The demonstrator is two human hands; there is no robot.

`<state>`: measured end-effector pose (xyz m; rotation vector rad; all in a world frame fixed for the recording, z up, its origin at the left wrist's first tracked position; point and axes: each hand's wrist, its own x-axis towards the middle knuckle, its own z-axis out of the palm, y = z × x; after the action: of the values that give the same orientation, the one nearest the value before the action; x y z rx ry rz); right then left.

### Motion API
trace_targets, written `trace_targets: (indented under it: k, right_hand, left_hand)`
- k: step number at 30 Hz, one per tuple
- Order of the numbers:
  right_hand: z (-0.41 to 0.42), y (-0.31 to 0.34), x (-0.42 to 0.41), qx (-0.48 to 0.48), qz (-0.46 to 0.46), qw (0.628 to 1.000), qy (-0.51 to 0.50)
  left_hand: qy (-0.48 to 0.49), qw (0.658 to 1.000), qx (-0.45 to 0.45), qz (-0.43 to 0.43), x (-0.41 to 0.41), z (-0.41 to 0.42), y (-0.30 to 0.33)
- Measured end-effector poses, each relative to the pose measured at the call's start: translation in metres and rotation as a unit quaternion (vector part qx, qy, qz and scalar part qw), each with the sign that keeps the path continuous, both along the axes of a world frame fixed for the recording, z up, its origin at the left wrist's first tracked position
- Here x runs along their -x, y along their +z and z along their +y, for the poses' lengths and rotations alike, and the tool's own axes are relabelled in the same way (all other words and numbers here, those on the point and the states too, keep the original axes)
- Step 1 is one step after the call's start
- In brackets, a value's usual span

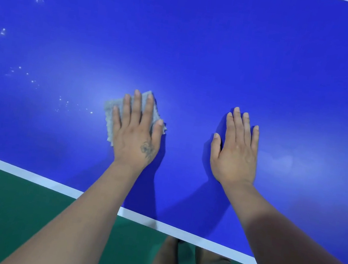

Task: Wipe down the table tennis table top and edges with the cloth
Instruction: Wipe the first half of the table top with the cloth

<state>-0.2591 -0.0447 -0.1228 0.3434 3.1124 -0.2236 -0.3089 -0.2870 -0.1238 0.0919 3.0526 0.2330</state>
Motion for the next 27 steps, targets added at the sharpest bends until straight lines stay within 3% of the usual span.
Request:
trace_targets:
  k: [8,13,23,27]
  right_hand:
    - [0.000,0.000,0.001,-0.001,0.000,1.000,-0.002]
    - [0.002,0.002,0.008,0.047,0.023,0.999,-0.006]
    - [0.000,0.001,0.075,0.025,0.015,0.999,0.018]
    - [0.004,-0.004,0.081,0.007,0.009,1.000,-0.008]
  left_hand:
    - [-0.154,0.988,-0.006,-0.008,-0.077,0.025,0.013]
    - [-0.125,0.992,-0.015,-0.020,-0.107,-0.015,0.011]
    - [0.020,1.000,-0.012,-0.010,0.020,-0.020,-0.001]
    - [-0.024,0.999,-0.025,0.002,0.057,0.023,-0.002]
